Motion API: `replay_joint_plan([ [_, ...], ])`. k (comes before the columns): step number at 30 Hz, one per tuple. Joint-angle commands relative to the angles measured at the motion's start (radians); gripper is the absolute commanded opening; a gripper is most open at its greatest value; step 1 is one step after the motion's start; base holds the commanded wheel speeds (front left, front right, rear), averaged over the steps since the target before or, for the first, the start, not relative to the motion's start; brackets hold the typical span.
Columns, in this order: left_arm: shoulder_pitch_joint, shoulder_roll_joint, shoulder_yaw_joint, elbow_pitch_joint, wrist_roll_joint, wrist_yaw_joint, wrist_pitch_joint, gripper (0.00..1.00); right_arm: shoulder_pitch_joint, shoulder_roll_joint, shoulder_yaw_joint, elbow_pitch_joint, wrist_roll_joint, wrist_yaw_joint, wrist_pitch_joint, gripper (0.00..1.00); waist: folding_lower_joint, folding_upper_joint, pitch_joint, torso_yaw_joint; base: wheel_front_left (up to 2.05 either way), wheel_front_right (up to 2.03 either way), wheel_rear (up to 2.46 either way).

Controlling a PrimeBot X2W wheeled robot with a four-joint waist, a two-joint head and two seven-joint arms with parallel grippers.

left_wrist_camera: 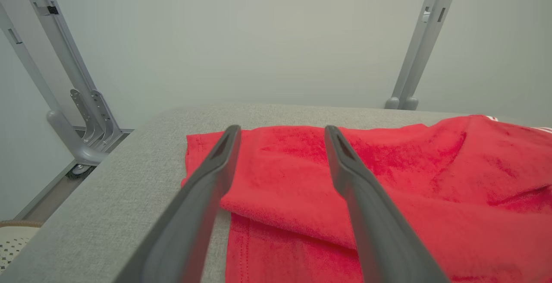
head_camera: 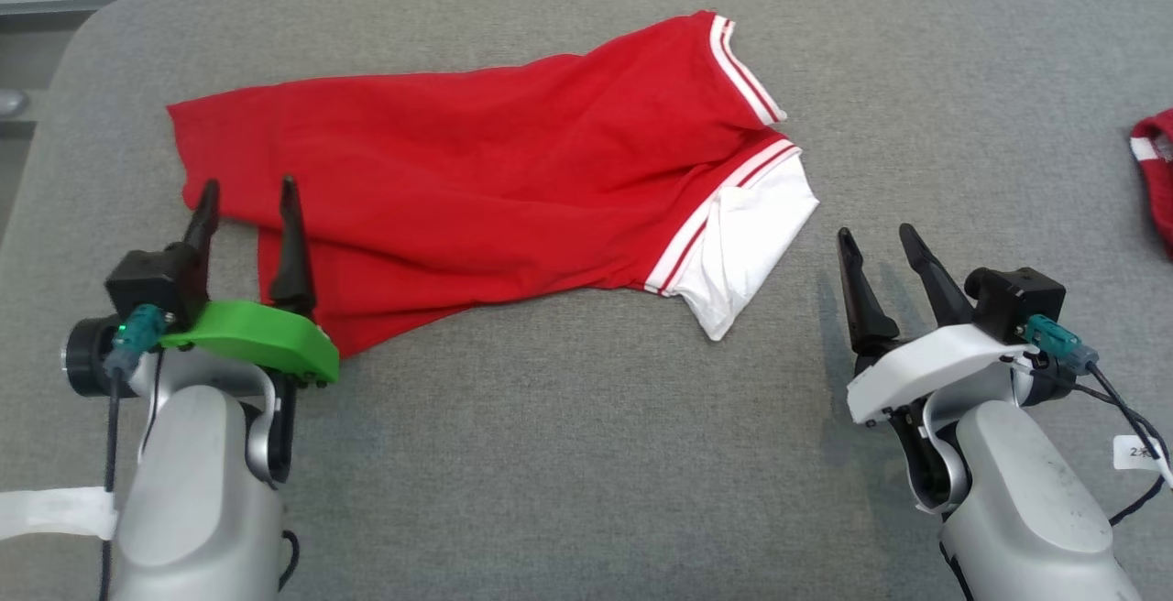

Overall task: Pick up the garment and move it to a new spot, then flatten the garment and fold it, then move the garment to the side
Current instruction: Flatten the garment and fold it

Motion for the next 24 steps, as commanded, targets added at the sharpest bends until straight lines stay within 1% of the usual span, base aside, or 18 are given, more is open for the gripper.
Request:
replay_joint_plan([
  [1,0.030,-0.021,-0.015,-0.014,0.016,-0.012,0.000,1.00,-0.015,-0.002,0.012,0.015,-0.006,0.000,-0.003,1.00,0.0000,0.0000,-0.025,0.068,0.00,0.00,0.00],
  [5,0.082,-0.058,-0.047,-0.049,0.025,-0.024,0.000,1.00,-0.040,-0.003,0.038,0.049,-0.010,0.000,-0.003,1.00,0.0000,0.0000,-0.026,0.118,0.00,0.00,0.00],
  [8,0.113,-0.074,-0.074,-0.071,0.014,-0.030,0.000,1.00,-0.061,-0.013,0.045,0.077,-0.015,0.000,-0.003,1.00,0.0000,0.0000,-0.018,0.158,0.00,0.00,0.00],
  [16,0.172,-0.084,-0.130,-0.104,-0.022,-0.037,0.000,1.00,-0.129,-0.033,0.012,0.195,-0.037,0.000,-0.003,1.00,0.0000,0.0000,0.002,0.248,0.00,0.00,0.00],
  [19,0.188,-0.084,-0.143,-0.112,-0.041,-0.038,0.000,1.00,-0.144,-0.039,0.001,0.230,-0.051,0.000,-0.003,1.00,0.0000,0.0000,0.005,0.263,0.00,0.00,0.00],
  [24,0.214,-0.084,-0.164,-0.118,-0.070,-0.036,0.000,1.00,-0.173,-0.046,-0.036,0.316,-0.107,0.000,-0.003,1.00,0.0000,0.0000,0.010,0.288,0.00,0.00,0.00],
])
